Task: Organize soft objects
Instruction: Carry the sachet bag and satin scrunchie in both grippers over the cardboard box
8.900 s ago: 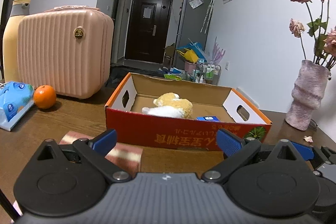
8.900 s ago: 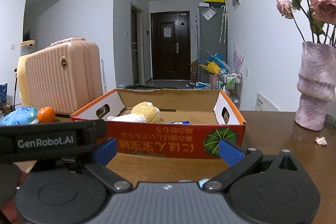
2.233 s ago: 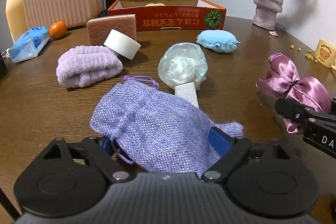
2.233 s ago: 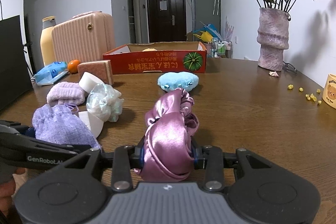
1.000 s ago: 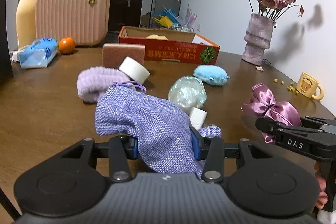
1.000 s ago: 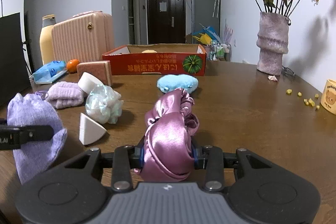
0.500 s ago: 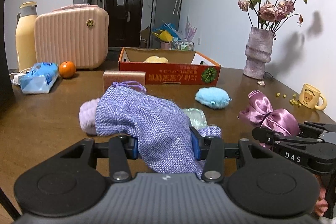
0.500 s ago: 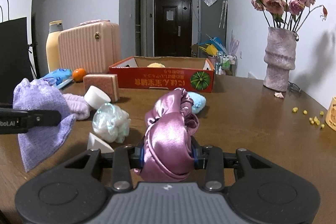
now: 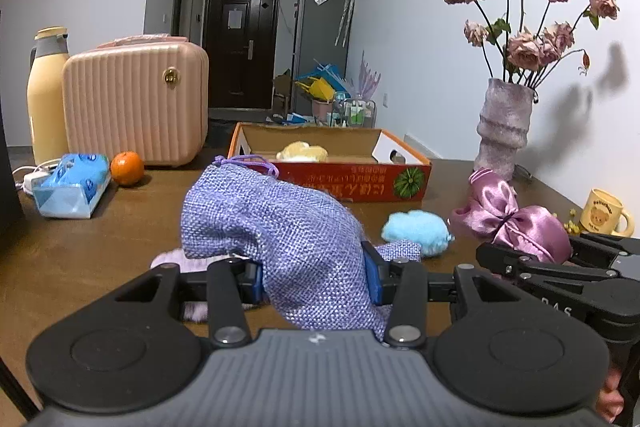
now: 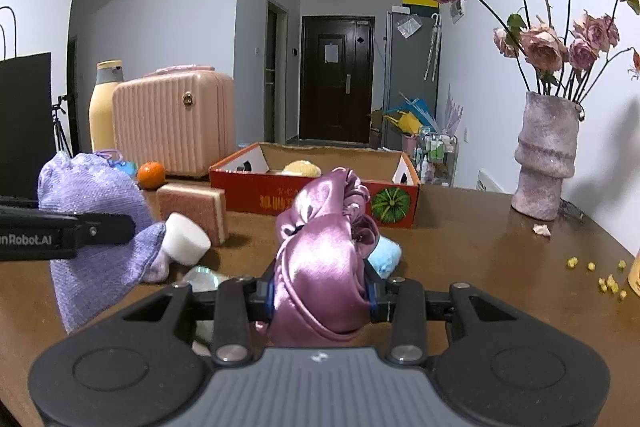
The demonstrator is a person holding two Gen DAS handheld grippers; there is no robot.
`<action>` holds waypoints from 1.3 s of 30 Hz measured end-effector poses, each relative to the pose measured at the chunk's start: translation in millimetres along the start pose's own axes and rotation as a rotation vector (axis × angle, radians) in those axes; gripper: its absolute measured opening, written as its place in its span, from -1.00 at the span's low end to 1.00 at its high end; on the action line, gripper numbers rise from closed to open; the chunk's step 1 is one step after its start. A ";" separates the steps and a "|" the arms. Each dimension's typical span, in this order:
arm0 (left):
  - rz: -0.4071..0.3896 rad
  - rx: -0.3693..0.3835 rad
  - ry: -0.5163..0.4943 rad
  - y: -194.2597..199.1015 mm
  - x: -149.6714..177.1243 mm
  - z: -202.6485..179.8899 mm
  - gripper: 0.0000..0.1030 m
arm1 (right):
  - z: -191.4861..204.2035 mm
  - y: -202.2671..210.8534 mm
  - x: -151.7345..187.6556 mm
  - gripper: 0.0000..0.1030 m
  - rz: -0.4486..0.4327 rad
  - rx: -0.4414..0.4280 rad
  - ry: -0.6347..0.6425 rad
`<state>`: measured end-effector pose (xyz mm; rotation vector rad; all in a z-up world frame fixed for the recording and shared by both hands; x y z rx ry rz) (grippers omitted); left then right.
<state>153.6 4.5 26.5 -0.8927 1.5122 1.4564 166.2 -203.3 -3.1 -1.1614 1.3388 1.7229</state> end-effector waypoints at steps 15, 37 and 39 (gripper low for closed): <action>-0.036 -0.021 0.018 -37.2 -37.7 8.8 -0.12 | -1.5 -46.6 -33.1 -0.27 -0.023 -0.009 -0.020; -0.095 -0.055 0.089 -97.8 -86.8 16.7 -0.12 | -25.4 -113.2 -72.7 -0.27 -0.036 0.005 -0.088; -0.100 -0.058 0.094 -104.1 -90.9 17.5 -0.12 | -28.3 -120.4 -77.2 -0.27 -0.038 0.004 -0.098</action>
Point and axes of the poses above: each gripper's, at about its wrist camera, not at the fingertips, and y roughly against the way its jaws point, z to its left, x to its underside, the point moved 1 cm from there along -y, roughly the way its jaws point, and after that the axes turned 6 degrees about -y, right-handed, at the moved point
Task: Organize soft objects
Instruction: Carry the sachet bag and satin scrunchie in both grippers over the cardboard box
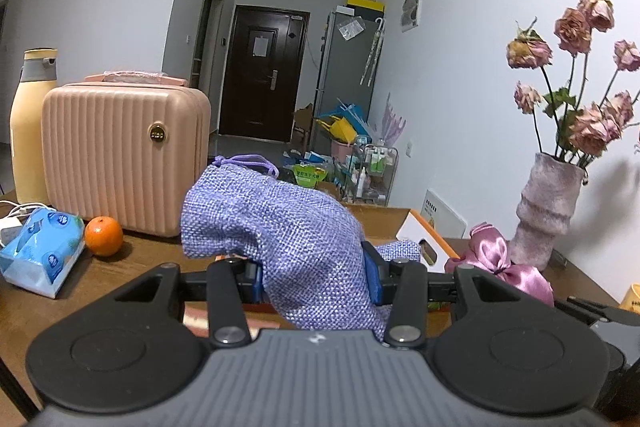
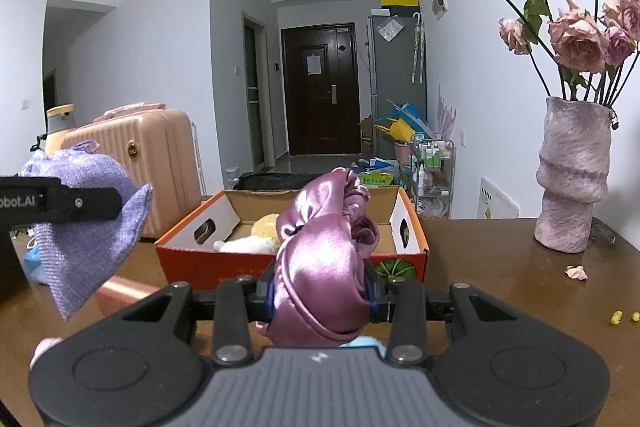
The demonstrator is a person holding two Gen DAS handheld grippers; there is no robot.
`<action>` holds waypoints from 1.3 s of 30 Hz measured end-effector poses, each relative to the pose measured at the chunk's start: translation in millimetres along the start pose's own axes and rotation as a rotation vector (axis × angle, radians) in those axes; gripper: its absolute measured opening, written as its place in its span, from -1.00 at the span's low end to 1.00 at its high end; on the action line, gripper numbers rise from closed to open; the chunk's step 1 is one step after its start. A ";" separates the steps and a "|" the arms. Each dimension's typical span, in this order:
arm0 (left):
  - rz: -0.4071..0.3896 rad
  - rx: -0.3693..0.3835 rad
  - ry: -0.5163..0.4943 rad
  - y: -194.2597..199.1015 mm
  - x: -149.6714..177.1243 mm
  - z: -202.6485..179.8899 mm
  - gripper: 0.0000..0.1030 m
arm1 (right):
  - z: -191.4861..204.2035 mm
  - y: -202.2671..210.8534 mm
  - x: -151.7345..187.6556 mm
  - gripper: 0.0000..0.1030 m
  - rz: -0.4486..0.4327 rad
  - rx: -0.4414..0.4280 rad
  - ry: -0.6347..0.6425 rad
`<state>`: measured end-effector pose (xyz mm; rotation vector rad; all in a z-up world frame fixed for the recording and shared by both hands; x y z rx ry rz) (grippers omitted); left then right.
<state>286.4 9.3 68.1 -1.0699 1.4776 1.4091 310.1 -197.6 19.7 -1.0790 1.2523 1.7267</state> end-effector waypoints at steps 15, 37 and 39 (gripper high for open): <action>0.036 -0.013 0.023 -58.6 -9.7 -5.1 -0.12 | -6.7 -56.4 -16.9 -0.27 0.024 0.019 -0.016; 0.128 -0.120 0.128 -156.3 -20.5 11.5 -0.12 | -12.0 -134.1 -38.0 -0.27 0.076 0.062 -0.025; 0.136 -0.140 0.140 -165.3 -19.8 13.4 -0.12 | -12.4 -140.5 -38.3 -0.27 0.085 0.067 -0.024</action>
Point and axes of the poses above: each gripper's, at about its wrist camera, not at the fingertips, and y roughly against the way its jaws point, z to its left, x to its underside, the point moved 1 cm from there along -y, roughly the way its jaws point, and after that the axes turned 6 degrees about -y, right-handed, at the moved point
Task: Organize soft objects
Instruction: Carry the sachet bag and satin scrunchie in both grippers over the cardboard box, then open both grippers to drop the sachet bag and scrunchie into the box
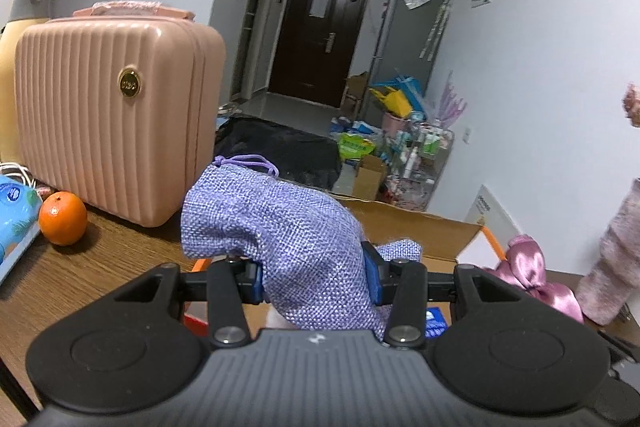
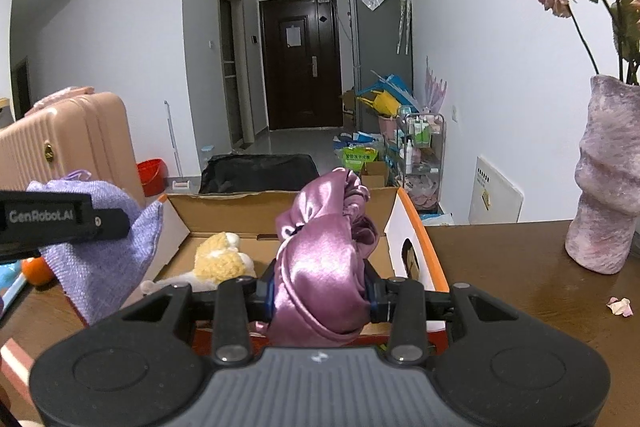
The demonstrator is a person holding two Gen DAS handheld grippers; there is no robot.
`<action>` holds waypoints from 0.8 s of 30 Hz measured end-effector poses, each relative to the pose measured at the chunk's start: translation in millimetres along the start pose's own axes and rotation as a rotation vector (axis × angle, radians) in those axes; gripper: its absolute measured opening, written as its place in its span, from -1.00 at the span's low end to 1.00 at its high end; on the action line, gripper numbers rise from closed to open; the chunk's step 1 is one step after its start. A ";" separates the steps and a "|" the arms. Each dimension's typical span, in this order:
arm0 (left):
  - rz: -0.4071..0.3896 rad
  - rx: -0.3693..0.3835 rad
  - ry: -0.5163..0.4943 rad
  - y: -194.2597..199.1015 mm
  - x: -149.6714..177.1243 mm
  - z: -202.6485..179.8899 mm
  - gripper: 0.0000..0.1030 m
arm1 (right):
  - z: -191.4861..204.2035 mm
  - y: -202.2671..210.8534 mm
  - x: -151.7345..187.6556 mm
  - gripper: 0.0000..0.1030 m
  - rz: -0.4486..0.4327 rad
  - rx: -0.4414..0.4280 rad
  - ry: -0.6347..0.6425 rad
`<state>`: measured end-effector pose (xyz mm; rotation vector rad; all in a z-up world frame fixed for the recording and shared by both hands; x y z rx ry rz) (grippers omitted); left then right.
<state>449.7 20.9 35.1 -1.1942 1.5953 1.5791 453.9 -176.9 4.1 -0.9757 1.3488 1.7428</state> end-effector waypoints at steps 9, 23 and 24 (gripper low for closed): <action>0.021 -0.049 0.030 -29.5 -1.6 -4.9 -0.12 | 2.3 -28.8 -5.4 -0.27 0.038 0.024 -0.005; 0.042 -0.081 0.017 -48.0 3.2 -11.0 -0.10 | 8.1 -55.8 -0.8 -0.16 0.094 0.037 0.022; 0.047 -0.083 0.016 -48.8 3.3 -10.8 -0.06 | 8.3 -56.6 -1.1 -0.11 0.093 0.038 0.022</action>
Point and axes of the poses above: each gripper's, at about its wrist camera, not at the fingertips, and y roughly against the way its jaws point, z to its left, x to its underside, the point moved 1 cm from there along -y, roughly the way its jaws point, and after that the axes turned 6 degrees about -y, right-handed, at the moved point
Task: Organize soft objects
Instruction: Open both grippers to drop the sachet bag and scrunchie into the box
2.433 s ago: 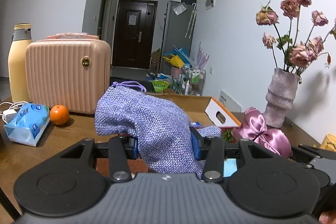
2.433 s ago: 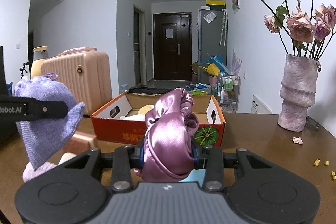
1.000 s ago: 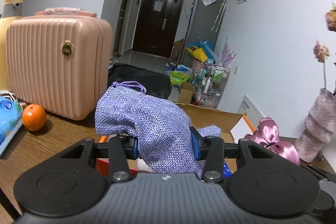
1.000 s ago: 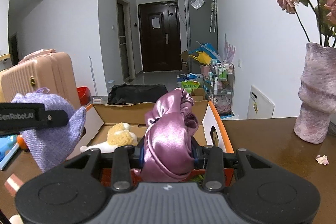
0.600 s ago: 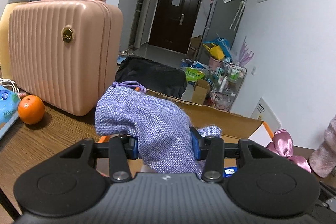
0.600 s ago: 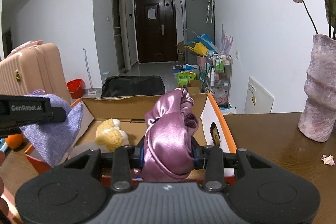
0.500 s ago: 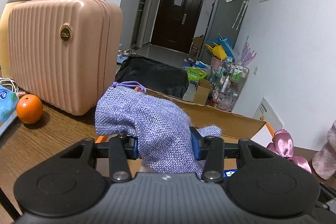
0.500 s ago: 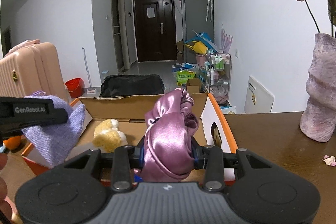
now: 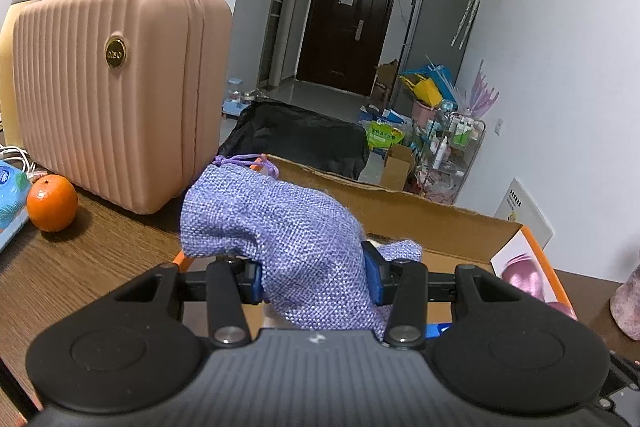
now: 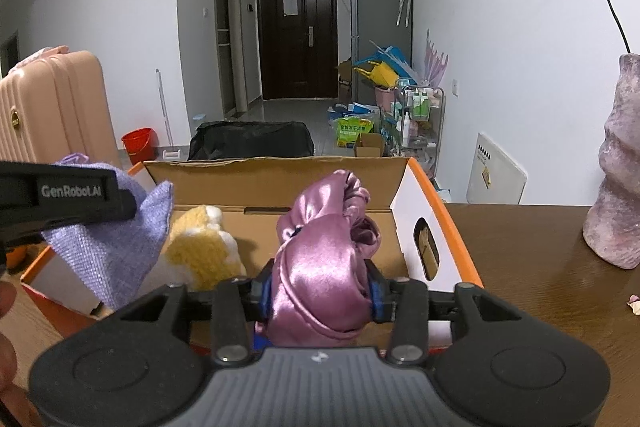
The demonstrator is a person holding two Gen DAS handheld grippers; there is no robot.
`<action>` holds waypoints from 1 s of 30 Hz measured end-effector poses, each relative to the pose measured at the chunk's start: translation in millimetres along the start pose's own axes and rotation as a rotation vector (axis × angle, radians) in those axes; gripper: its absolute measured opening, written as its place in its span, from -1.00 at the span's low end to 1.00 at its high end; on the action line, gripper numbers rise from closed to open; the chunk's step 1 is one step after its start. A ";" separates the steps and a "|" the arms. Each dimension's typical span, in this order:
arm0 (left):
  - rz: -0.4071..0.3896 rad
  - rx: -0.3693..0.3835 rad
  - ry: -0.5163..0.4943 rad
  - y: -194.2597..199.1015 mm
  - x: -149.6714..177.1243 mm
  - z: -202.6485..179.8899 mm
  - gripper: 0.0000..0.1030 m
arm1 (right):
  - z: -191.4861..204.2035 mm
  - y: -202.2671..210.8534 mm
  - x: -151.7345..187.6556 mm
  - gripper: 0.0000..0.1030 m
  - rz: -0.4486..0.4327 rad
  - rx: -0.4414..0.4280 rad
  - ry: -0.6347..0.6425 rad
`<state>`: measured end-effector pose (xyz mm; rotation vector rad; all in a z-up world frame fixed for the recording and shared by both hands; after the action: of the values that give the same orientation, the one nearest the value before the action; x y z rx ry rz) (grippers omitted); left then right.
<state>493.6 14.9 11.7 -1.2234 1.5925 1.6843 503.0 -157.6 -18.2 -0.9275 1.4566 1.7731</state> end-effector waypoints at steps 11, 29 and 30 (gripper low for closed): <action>-0.054 -0.031 0.052 14.2 0.0 12.7 1.00 | -4.8 5.0 3.1 0.95 -0.033 0.016 -0.008; -0.159 -0.128 -0.117 57.6 9.2 21.0 1.00 | -12.0 25.8 9.9 1.00 -0.079 0.023 -0.010; -0.167 -0.136 -0.129 60.2 10.8 21.8 1.00 | -12.9 27.6 10.2 1.00 -0.082 0.023 -0.012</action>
<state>431.9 22.9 30.1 -1.2493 1.2816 1.7483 475.9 -174.4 -14.1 -0.9504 1.4085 1.6966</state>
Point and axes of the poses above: each gripper's, at about its wrist camera, not at the fingertips, and y roughly against the way its jaws point, z to its left, x to its underside, the point moved 1 cm from there along -y, roughly the way its jaws point, and after that the axes turned 6 degrees about -y, right-handed, at the moved point
